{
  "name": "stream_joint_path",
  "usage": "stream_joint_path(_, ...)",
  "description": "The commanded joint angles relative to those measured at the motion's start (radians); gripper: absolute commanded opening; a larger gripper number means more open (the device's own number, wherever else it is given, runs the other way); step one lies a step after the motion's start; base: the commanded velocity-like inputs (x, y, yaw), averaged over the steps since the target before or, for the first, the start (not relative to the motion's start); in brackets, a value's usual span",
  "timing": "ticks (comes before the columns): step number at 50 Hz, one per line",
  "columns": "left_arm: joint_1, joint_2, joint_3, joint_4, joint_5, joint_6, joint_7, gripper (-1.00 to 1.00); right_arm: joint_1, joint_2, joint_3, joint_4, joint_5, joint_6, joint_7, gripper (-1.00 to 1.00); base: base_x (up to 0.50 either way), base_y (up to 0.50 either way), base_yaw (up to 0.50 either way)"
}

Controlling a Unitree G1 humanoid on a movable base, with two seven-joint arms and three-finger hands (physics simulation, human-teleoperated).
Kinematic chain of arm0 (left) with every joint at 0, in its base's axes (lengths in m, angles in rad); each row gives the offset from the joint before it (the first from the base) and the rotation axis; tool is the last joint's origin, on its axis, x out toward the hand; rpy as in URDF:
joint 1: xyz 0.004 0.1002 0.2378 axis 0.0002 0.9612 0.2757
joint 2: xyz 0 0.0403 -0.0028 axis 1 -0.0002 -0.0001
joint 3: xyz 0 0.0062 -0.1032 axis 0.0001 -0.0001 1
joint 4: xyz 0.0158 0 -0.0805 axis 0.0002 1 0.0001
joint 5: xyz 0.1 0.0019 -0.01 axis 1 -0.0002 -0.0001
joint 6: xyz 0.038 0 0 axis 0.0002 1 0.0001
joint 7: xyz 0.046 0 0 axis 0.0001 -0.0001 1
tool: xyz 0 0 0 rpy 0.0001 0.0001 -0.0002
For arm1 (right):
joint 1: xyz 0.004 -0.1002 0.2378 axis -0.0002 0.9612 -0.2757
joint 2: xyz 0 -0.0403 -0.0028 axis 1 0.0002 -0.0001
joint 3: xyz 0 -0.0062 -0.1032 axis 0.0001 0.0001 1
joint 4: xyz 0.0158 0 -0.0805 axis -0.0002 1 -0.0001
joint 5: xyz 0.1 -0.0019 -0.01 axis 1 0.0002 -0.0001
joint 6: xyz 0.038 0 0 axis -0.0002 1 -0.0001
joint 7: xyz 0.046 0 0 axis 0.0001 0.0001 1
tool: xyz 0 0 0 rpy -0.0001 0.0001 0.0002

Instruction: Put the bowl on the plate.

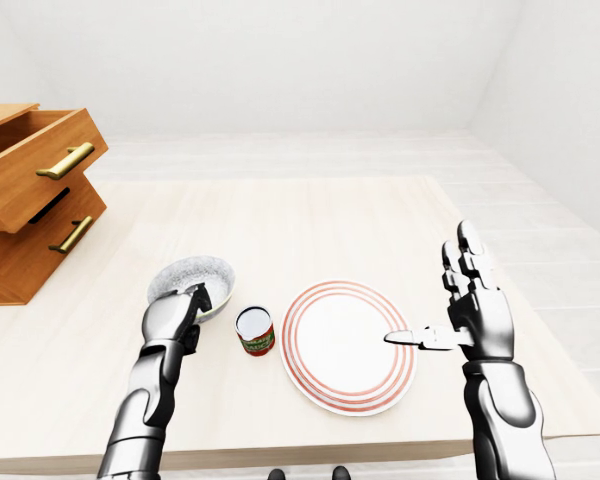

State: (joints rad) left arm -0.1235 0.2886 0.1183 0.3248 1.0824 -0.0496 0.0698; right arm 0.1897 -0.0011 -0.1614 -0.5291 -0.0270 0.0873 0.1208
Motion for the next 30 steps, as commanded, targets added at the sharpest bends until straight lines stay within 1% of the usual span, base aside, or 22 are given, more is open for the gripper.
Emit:
stream_joint_path(1, 0.010, 0.001, 0.006, -0.023, 0.002, -0.001, 0.002, -1.00, 0.002, 0.000, 0.005, 0.003, -0.004, 0.000, -0.001, 1.00, 0.00, 0.00, 0.00)
stream_joint_path(6, 0.016, 0.002, 0.011, -0.048, 0.000, 0.002, -0.013, -1.00, 0.003, 0.000, 0.004, -0.001, -0.004, 0.000, -0.001, 1.00, 0.00, 0.00, 0.00)
stream_joint_path(12, 0.034, 0.005, 0.030, -0.127, -0.004, 0.012, -0.061, -1.00, 0.003, -0.001, 0.002, -0.019, -0.005, 0.000, 0.000, 1.00, 0.00, 0.00, 0.00)
stream_joint_path(17, 0.032, 0.007, 0.043, -0.156, -0.003, 0.016, -0.082, -1.00, 0.003, -0.001, 0.002, -0.024, -0.008, 0.000, 0.000, 1.00, 0.00, 0.00, 0.00)
stream_joint_path(22, 0.036, 0.006, 0.063, -0.226, -0.008, 0.030, -0.130, -1.00, 0.003, -0.002, -0.002, -0.040, -0.007, 0.000, 0.003, 1.00, 0.00, 0.00, 0.00)
stream_joint_path(26, 0.035, 0.009, 0.078, -0.272, -0.005, 0.037, -0.152, -1.00, 0.003, -0.001, -0.005, -0.047, -0.008, 0.000, 0.004, 1.00, 0.00, 0.00, 0.00)
stream_joint_path(30, 0.032, 0.008, 0.100, -0.364, -0.014, 0.059, -0.221, -1.00, 0.006, 0.000, -0.006, -0.057, -0.008, 0.000, 0.007, 1.00, 0.00, 0.00, 0.00)
